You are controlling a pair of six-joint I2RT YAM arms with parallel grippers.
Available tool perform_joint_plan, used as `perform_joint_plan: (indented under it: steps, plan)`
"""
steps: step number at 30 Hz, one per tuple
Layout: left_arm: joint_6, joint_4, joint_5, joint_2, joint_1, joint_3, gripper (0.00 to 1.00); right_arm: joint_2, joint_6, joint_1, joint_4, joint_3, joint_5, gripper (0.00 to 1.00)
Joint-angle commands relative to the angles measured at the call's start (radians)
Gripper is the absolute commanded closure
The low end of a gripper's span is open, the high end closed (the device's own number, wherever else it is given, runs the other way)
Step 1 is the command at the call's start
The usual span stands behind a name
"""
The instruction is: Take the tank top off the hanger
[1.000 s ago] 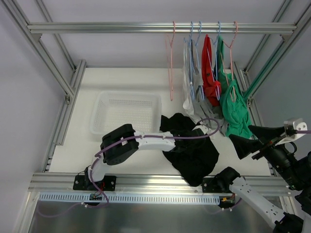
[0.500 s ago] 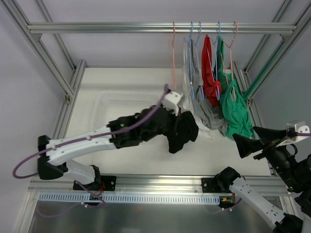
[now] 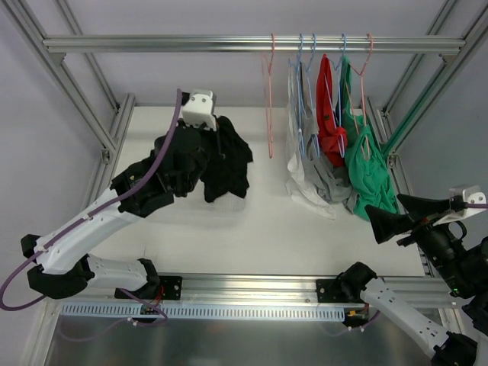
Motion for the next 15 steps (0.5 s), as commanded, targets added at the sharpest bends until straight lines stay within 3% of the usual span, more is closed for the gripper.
perform_joint_plan:
  steps: [1, 5, 9, 15]
  plan:
    - [-0.049, -0.019, 0.058, -0.044, 0.141, -0.02, 1.0, 0.058, -0.004, 0.008, 0.065, 0.025, -0.009, 0.01]
    - [-0.109, -0.024, 0.144, -0.061, 0.252, -0.104, 1.0, 0.127, -0.008, 0.006, 0.089, 0.044, -0.012, 0.01]
    - [-0.192, -0.022, 0.329, -0.035, 0.451, -0.221, 1.0, 0.228, -0.007, 0.008, 0.122, 0.07, -0.041, 0.01]
    - [-0.284, -0.019, 0.394, -0.006, 0.519, -0.333, 1.0, 0.5, -0.019, 0.006, 0.134, 0.211, -0.116, 0.01]
